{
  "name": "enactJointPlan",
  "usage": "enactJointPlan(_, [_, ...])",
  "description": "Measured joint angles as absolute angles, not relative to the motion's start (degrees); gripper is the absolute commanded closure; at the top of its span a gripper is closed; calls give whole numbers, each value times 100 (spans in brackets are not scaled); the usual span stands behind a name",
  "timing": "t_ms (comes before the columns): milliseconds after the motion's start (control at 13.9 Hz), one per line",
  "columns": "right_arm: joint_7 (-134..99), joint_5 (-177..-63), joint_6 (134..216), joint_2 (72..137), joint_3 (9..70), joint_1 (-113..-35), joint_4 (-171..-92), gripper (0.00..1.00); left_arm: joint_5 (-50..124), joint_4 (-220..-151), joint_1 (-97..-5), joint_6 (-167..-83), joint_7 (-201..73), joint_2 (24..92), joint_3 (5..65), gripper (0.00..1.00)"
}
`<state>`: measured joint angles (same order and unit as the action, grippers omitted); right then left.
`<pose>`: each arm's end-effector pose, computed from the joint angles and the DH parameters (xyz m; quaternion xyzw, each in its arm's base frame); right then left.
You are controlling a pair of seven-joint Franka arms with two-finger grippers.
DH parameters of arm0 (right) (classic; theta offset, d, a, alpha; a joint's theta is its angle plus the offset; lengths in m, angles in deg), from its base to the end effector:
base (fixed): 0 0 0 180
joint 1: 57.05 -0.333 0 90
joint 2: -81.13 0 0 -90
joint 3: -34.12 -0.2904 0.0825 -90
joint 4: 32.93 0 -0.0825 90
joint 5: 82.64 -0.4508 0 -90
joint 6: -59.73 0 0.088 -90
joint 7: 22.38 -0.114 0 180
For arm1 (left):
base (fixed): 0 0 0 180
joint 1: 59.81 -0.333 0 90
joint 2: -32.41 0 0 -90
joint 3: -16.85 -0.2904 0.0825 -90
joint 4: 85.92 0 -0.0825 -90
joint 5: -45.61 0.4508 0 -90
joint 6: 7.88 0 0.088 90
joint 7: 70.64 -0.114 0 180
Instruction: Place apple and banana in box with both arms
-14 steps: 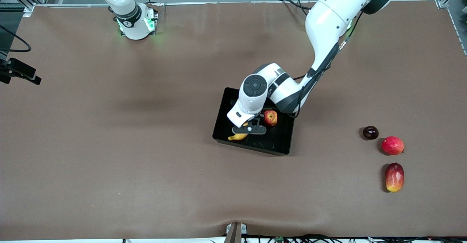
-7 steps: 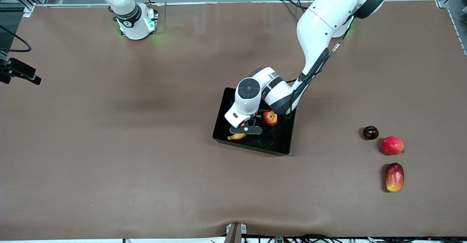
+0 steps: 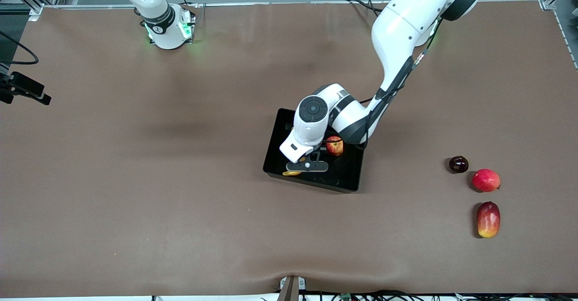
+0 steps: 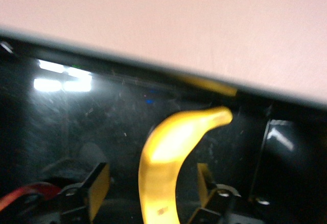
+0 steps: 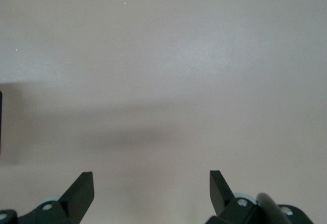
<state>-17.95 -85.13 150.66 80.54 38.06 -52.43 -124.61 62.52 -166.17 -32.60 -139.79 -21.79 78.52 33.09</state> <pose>0.6133 -0.0875 0.5840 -0.9991 0.0364 -0.0011 0.0221 0.5962 -0.5048 0.1874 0.9976 0.0036 0.0583 0.0359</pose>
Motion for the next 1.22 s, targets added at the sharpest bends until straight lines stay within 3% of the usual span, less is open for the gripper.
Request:
enactJointPlan(216, [-1795, -8513, 15065, 8054, 3806, -5243, -12462, 0, 6262, -16545, -3418, -13628, -2188, 7268, 3184, 0])
enactJointPlan(647, [-1795, -8513, 15066, 8055, 3806, -5242, -12464, 0, 6264, -16554, -4299, -12058, -2533, 5798, 3163, 0])
enactJointPlan(1222, [-1796, -8513, 15066, 8065, 3808, -5237, -12468, 0, 5854, -16575, -5666, -10847, -4891, 4780, 3170, 0])
